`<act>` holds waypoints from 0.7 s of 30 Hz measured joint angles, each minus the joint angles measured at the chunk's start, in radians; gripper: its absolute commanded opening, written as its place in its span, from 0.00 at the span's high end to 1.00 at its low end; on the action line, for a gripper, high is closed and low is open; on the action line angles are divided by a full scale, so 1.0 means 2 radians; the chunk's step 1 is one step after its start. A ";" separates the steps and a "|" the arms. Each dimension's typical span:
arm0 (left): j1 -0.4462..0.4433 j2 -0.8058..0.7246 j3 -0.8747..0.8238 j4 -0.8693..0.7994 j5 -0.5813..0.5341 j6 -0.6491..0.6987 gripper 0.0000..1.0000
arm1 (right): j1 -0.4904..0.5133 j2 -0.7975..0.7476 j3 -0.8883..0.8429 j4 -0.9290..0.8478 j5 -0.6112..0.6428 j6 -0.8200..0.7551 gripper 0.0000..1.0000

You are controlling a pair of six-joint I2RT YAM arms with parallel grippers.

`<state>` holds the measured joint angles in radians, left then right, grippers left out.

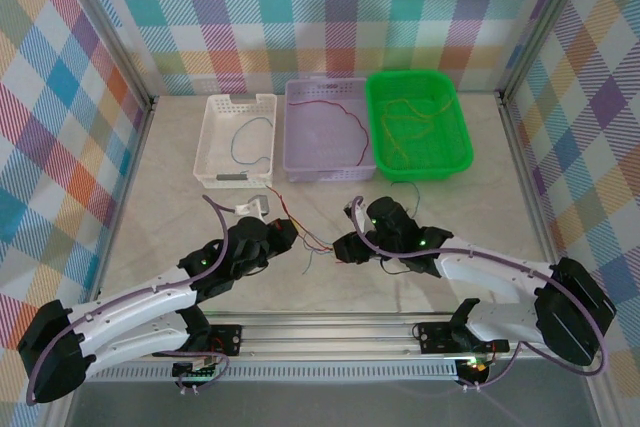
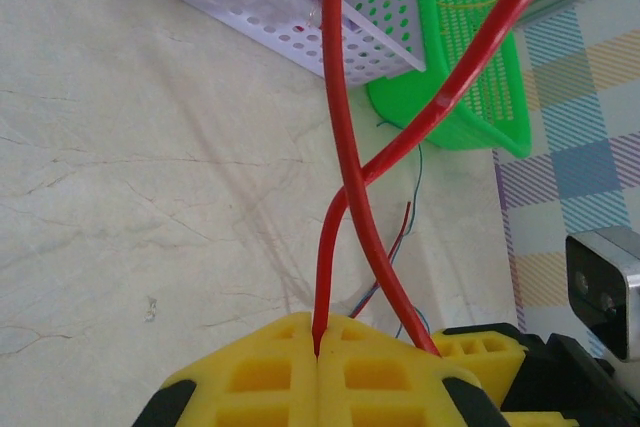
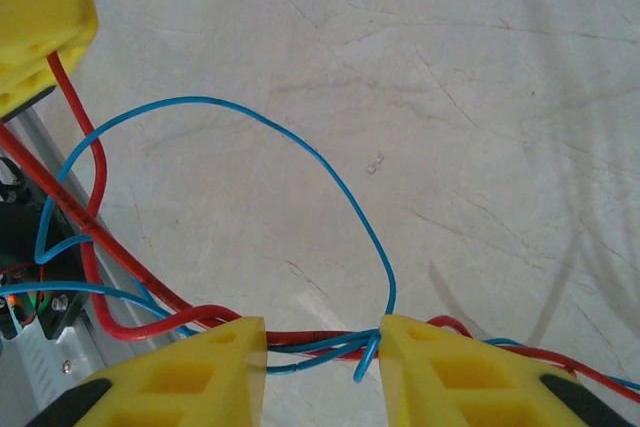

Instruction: Untangle the cables

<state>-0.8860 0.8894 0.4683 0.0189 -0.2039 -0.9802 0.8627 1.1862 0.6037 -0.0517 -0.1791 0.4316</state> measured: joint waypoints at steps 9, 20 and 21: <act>0.004 -0.007 0.000 -0.010 0.000 0.000 1.00 | 0.001 -0.016 -0.002 -0.002 0.002 -0.005 1.00; 0.022 -0.076 0.000 -0.061 -0.003 0.002 1.00 | -0.021 -0.116 -0.002 -0.085 0.088 -0.003 1.00; 0.023 -0.082 -0.001 -0.065 -0.004 0.002 1.00 | -0.031 -0.128 -0.002 -0.096 0.100 -0.002 0.99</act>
<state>-0.8394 0.7250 0.4667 -0.1116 -0.2119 -0.9752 0.8017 0.9298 0.5999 -0.2436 0.0208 0.4286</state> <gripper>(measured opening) 0.042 0.066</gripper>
